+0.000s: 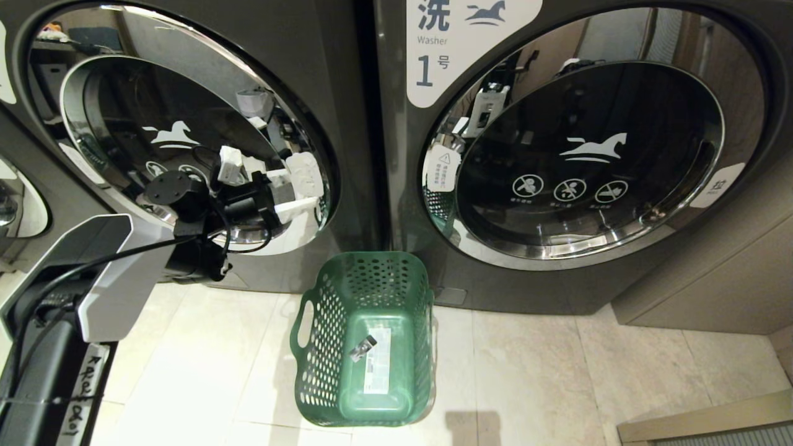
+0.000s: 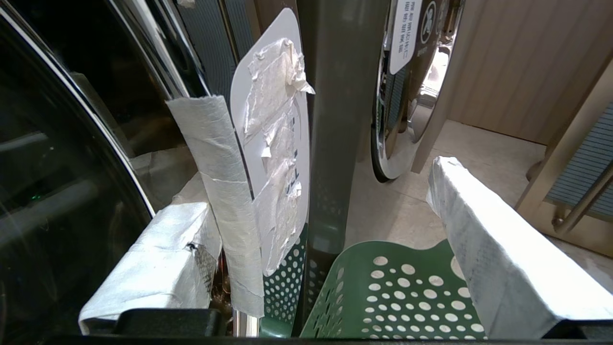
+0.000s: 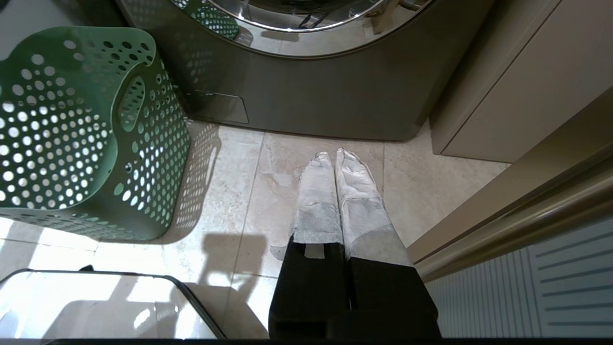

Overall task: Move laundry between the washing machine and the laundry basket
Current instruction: Open the lid of the washing machine

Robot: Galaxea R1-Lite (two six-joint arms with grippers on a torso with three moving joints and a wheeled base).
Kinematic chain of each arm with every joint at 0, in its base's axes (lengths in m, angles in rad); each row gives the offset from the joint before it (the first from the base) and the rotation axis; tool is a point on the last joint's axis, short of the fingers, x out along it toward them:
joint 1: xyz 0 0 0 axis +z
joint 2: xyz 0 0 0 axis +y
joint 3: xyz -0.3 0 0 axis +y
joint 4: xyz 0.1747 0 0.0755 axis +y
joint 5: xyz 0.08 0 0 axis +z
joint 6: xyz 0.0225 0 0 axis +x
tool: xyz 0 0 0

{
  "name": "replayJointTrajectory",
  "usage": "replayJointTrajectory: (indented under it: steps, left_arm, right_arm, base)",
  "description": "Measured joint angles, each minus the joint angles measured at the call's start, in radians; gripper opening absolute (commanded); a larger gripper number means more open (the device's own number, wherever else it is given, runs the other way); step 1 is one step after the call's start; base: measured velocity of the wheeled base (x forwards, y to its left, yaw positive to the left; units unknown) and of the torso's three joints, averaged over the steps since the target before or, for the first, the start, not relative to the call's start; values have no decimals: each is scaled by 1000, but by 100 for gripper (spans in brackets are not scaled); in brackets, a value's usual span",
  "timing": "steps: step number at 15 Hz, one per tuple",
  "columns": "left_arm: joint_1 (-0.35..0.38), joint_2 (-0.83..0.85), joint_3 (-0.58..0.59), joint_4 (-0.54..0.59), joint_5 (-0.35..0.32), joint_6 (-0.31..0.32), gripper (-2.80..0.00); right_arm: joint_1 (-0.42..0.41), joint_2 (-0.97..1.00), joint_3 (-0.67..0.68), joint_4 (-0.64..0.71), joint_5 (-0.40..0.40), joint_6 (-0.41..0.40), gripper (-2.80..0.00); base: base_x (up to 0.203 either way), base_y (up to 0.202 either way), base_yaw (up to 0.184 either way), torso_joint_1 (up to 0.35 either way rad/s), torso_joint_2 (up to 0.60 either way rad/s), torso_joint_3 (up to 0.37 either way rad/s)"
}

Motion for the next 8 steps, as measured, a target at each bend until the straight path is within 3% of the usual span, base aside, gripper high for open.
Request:
replayJointTrajectory:
  steps: [4,8]
  left_arm:
    - [4,2,19,1,15,1,0]
    - [98,7,28,1,2,0,0]
  right_arm:
    - [0,0,0,0,0,0,-280]
    - [0,0,0,0,0,0,-280]
  base:
    - [0,0,0,0,0,0]
    - [0,0,0,0,0,0]
